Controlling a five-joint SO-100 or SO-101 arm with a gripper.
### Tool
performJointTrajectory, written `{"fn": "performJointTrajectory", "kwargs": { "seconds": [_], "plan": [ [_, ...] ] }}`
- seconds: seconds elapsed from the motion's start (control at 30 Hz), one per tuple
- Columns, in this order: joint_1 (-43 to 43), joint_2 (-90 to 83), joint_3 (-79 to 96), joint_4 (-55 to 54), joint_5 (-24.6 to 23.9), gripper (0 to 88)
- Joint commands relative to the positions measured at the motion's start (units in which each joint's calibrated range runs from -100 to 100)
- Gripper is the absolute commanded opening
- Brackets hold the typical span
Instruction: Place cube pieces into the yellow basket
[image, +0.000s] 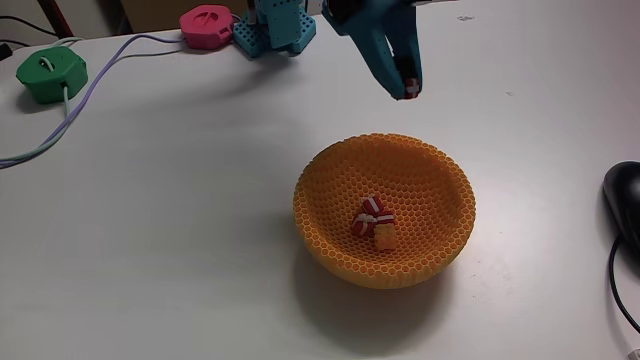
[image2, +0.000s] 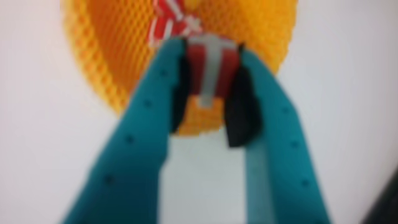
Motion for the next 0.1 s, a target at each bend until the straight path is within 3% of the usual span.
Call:
{"fn": "performJointTrajectory", "kwargs": {
  "seconds": [0.0,0.07],
  "plan": [
    [1.2,1.7,1.1,-8.4,0.0,13.2],
    [0.7,2.4,3.2,-11.6,0.9,17.5]
  ]
}}
